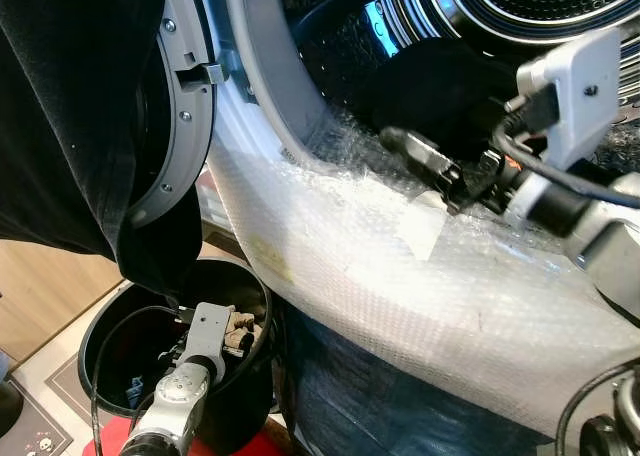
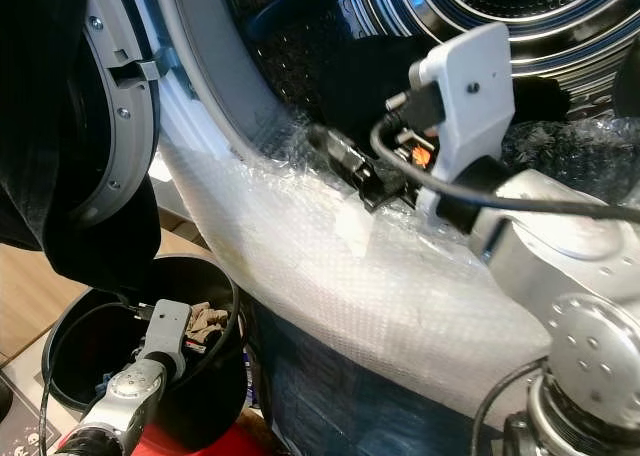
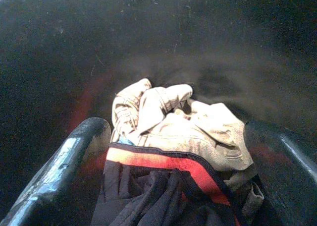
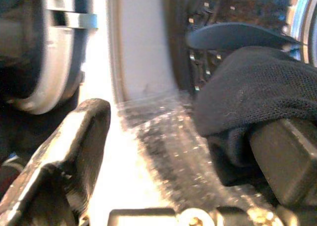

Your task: Clothes washing

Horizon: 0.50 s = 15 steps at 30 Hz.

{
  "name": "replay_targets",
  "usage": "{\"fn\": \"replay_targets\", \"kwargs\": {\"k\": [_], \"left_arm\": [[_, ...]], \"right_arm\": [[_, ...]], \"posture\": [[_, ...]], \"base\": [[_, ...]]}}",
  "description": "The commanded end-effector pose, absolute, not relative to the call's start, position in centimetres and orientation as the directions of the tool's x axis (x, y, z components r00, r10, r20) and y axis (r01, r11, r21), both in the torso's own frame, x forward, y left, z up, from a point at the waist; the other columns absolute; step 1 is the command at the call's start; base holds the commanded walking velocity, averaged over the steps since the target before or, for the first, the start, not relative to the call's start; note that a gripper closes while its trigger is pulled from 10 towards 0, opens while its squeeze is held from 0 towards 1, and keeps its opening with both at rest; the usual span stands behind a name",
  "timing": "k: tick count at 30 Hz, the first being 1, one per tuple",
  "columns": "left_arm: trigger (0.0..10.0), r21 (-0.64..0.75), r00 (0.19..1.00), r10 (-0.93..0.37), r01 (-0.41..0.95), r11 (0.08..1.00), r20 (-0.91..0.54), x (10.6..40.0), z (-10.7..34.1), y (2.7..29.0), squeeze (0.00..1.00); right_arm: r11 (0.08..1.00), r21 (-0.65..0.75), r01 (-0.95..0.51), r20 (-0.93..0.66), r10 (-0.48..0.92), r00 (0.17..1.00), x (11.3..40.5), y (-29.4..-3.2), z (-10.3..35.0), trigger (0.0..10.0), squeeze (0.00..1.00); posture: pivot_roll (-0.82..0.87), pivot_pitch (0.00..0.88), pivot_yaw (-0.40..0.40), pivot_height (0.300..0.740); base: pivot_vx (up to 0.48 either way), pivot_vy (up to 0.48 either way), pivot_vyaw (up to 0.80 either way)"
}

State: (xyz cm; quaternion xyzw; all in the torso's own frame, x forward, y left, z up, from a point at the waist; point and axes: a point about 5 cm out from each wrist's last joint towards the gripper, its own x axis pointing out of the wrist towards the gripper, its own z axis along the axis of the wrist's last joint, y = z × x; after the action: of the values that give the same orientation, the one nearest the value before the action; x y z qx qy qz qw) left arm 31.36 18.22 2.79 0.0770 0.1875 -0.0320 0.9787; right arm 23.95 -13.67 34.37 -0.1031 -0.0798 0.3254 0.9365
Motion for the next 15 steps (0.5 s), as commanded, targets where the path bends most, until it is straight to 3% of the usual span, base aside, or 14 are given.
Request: {"fn": "replay_targets", "kwargs": {"k": [1,10,15], "left_arm": [[10.0,0.154,0.906,-0.025,0.099,0.983,-0.422,30.5,1.7,18.6,0.00],[10.0,0.157,0.904,-0.024,0.100,0.983,-0.426,30.4,1.7,18.7,0.00],[10.0,0.150,0.914,-0.019,0.087,0.985,-0.406,30.5,1.9,18.7,0.00]], "right_arm": [[0.747,-0.269,-0.608,0.074,0.645,0.760,23.2,-13.7,34.3,10.0,0.00],[0.692,-0.351,-0.630,-0.024,0.666,0.745,22.0,-14.9,33.0,10.0,0.00],[0.638,-0.350,-0.686,-0.006,0.731,0.682,20.7,-15.1,32.4,10.0,0.00]], "posture": [[-0.22,0.072,0.102,0.740],[-0.21,0.072,0.102,0.740],[-0.21,0.074,0.104,0.740]], "base": [[0.000,0.000,0.00],[0.000,0.000,0.00],[0.000,0.000,0.00]]}}
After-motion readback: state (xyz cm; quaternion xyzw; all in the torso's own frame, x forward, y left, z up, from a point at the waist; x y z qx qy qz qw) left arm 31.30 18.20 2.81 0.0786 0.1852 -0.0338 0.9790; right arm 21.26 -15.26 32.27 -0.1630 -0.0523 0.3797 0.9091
